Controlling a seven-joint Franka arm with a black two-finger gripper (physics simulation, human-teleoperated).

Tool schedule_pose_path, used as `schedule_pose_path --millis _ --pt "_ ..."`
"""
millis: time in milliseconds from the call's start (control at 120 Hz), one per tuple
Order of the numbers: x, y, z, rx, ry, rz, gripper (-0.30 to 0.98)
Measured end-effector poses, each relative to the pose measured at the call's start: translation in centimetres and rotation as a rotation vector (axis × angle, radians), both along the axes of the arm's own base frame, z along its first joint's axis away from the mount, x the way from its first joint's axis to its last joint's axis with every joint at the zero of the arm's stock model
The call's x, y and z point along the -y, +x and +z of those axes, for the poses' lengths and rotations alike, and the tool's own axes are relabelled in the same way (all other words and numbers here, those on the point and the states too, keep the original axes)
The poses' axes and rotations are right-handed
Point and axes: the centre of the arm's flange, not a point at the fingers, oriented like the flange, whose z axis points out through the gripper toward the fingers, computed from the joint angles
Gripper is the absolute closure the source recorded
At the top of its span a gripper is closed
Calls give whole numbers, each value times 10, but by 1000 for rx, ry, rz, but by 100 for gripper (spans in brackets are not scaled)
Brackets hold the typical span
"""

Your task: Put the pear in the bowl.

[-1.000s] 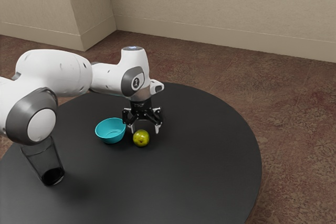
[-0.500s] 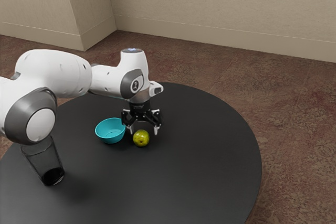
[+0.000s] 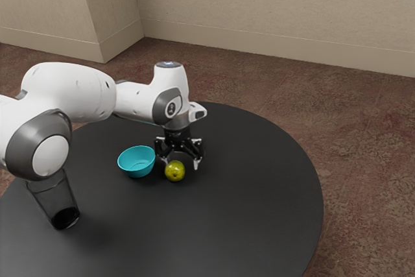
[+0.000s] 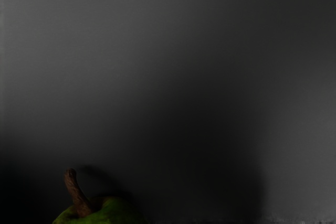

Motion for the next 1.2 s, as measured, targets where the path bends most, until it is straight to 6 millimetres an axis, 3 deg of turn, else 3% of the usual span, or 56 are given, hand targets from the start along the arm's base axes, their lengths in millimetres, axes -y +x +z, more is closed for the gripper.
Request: schedule_pose_path --millis 133,275,517,875,1100,1200 --pt "-2 -8 8 -15 -2 0 5" --pt "-2 -19 0 -50 -3 -2 5" --pt "-3 -16 3 -40 4 -13 5" --pt "-4 -17 -1 -34 4 -15 31" --pt "-2 -14 17 -9 6 -21 37" --pt "-4 -13 35 6 10 -18 40"
